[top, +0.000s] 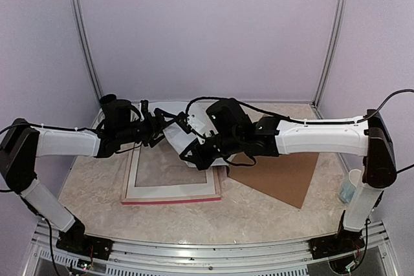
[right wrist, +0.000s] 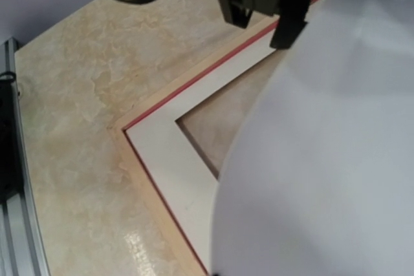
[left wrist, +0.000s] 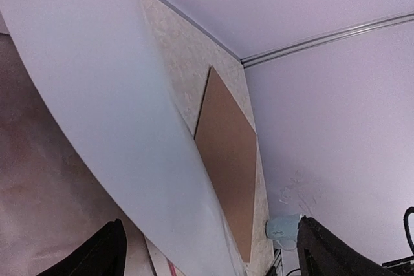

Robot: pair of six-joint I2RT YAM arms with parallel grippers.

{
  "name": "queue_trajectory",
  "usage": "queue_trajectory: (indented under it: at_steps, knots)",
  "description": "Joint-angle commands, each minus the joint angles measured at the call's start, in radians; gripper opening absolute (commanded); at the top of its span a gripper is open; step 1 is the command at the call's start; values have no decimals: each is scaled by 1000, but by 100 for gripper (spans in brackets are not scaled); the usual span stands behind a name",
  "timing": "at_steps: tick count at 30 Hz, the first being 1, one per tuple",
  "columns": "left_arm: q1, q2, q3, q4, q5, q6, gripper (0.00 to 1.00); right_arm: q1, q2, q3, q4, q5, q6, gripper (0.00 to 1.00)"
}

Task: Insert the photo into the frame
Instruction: Pass from the right arm to the left

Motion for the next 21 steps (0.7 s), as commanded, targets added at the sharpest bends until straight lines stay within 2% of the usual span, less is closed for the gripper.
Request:
queue_trajectory:
  at_steps: [1, 8, 13, 15, 21]
  knots:
    - [40, -11, -65, 75, 76, -105, 89, 28, 63, 56, -21, 9, -40, 2]
    - [69, -60, -131, 63, 73, -119, 79, 65, 170, 148, -52, -6, -62, 2]
    - [85, -107, -168, 48, 60, -114, 66, 89, 232, 229, -88, -17, -75, 3]
    - [86, -126, -175, 36, 55, -106, 65, 91, 242, 241, -90, -20, -76, 3]
    - [88, -173, -180, -32, 43, -74, 51, 96, 261, 257, -96, -29, -82, 4]
